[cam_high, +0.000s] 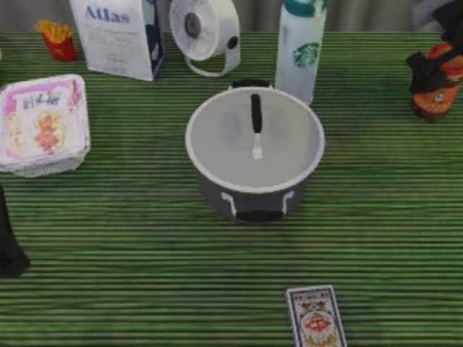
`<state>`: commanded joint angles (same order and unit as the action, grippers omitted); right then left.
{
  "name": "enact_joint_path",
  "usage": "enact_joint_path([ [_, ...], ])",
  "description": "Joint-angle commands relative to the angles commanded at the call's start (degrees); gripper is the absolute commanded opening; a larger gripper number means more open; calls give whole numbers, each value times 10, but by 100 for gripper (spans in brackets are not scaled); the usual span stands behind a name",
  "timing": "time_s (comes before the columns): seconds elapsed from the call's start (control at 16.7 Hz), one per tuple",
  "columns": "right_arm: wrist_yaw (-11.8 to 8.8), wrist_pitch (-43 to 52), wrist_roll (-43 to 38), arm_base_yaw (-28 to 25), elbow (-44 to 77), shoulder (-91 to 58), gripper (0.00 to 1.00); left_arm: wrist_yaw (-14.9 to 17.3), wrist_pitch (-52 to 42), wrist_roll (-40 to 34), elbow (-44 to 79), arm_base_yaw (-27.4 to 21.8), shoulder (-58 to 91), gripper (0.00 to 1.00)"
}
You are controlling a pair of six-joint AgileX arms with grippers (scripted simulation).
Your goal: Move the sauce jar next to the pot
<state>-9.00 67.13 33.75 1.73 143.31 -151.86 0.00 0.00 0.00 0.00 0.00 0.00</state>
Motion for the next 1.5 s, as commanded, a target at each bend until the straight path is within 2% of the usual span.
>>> enact_joint_path([
  [0.06,0,0,0,0,0,0,100,0,0,0,0,0,0,100],
  [0.84,0,0,0,0,0,0,2,0,0,0,0,0,0,100],
  [1.5,0,0,0,1,-8,9,0,0,0,0,0,0,0,100],
])
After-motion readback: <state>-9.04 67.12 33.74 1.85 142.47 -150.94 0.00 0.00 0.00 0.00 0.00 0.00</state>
